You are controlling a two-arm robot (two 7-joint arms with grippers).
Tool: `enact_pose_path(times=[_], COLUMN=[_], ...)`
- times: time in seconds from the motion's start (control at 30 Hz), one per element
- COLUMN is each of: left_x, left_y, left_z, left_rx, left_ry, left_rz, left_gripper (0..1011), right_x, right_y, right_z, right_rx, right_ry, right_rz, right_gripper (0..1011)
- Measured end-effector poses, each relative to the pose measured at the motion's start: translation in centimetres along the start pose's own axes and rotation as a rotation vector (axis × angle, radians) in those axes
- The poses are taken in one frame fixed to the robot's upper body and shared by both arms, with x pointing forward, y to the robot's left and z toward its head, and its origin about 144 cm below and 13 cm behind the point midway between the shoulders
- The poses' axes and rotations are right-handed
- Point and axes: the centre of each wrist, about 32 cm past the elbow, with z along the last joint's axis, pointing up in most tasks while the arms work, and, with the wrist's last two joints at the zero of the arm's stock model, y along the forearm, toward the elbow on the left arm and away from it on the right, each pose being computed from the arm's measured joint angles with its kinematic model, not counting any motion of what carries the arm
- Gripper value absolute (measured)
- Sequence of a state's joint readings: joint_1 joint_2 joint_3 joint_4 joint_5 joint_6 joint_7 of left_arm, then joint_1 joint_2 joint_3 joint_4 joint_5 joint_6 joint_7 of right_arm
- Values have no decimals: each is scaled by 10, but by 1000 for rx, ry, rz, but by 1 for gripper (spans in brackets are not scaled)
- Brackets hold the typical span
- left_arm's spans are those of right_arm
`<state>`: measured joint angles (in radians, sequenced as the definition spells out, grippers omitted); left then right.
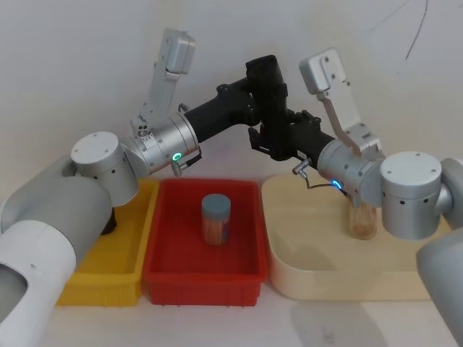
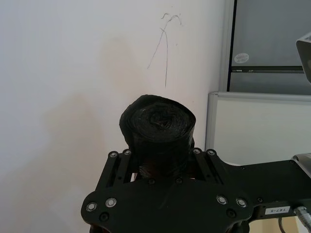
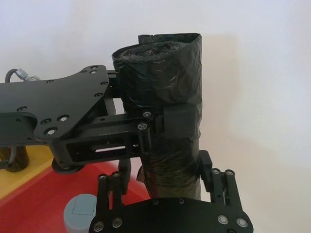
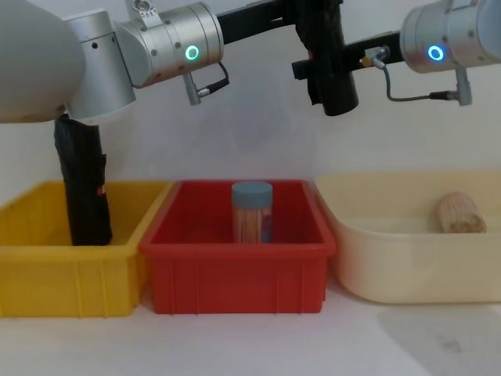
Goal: Pick up the garbage bag with the one hand and transfer it to the other hand.
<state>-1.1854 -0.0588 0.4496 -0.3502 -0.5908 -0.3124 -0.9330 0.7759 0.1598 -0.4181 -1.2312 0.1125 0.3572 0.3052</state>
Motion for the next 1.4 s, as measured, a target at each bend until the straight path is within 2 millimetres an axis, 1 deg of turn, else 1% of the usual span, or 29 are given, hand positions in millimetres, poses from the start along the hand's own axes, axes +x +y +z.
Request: enact_pose_path(times=[0.03,0.1,0.23,0.27,0.3,0.33,0.4,0.9,1.0,1.1,1.13,1.17,1.2,1.23,1.3,1.33,1.4], left_x=[0,0,0,0,0,0,0,0,0,0,0,0,0,0,0,0,0], left_y=[0,0,0,0,0,0,0,0,0,0,0,0,0,0,0,0,0], left_z=[0,0,0,0,0,0,0,0,0,0,0,0,0,0,0,0,0], left_rx=[0,0,0,0,0,0,0,0,0,0,0,0,0,0,0,0,0], left_ry=[0,0,0,0,0,0,0,0,0,0,0,0,0,0,0,0,0], left_rz=[0,0,0,0,0,0,0,0,0,0,0,0,0,0,0,0,0], left_gripper=[485,485,485,485,485,485,485,490,590,657,697,708,775,775,829,882,912], right_x=[0,0,0,0,0,0,0,0,0,0,0,0,0,0,1,2,4], right_y=[1,2,3,3,3,4,4,6,6,6,6,6,5,5,4,3,1], right_z=[0,0,0,0,0,0,0,0,0,0,0,0,1,1,0,0,-1], right_rx=[0,0,0,0,1,1,1,2,2,2,2,2,2,3,4,4,4], right_ry=[0,0,-1,-1,-1,-1,-1,-1,-2,-2,-2,-2,-2,-3,-3,-3,-3], right_rz=[-1,-2,-2,-2,-2,-2,-2,-4,-4,-4,-5,-5,-6,-7,-14,-19,-28], right_gripper=[826,791,661,602,602,568,546,546,545,545,545,545,545,545,545,545,545])
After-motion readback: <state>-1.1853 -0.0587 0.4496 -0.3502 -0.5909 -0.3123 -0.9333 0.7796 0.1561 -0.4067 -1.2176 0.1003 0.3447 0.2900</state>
